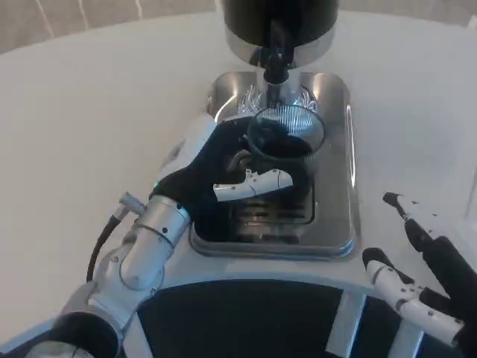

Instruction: Grasp the cup under the faucet to collect the drink, then remove the cup.

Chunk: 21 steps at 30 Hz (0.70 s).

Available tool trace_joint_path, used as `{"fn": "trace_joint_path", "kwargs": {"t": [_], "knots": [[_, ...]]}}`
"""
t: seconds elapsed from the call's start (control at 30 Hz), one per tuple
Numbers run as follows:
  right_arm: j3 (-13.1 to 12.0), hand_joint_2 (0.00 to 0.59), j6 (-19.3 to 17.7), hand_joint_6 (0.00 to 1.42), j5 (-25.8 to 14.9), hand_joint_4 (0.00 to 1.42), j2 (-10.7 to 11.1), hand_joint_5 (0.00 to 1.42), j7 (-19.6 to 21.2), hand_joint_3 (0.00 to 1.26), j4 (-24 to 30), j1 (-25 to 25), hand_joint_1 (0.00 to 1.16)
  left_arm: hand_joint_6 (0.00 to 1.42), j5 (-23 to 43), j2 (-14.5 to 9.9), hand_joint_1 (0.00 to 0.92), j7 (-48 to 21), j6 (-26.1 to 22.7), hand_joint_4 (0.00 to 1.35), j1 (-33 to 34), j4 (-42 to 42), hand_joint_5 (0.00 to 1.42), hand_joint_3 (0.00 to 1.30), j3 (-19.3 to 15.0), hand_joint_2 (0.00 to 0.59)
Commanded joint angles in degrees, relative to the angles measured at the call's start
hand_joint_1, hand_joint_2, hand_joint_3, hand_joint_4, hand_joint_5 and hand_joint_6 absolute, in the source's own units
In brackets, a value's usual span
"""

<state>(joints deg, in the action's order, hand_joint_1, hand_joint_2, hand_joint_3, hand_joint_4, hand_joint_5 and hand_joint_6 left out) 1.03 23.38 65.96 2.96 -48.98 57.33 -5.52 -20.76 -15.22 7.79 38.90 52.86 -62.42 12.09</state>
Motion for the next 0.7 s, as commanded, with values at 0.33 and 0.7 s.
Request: {"fn": "trace_joint_path", "kwargs": {"t": [0.33,0.7], "knots": [[0.12,0.446,-0.63,0.03,-0.41,0.00,0.07,0.00,1.07,0.02,-0.13,-1.24,0.29,0.43,-3.51,-0.47,0.481,10.52,0.28,1.07,-3.36,1.18,1.05,0.94,0.28,0.122],[-0.19,0.445,-0.52,0.03,-1.27,0.00,0.57,0.00,0.86,0.02,0.24,-0.43,0.29,0.66,-4.15,-3.05,0.509,11.80,2.35,1.22,-5.17,2.56,1.35,1.03,-0.17,0.109]]}}
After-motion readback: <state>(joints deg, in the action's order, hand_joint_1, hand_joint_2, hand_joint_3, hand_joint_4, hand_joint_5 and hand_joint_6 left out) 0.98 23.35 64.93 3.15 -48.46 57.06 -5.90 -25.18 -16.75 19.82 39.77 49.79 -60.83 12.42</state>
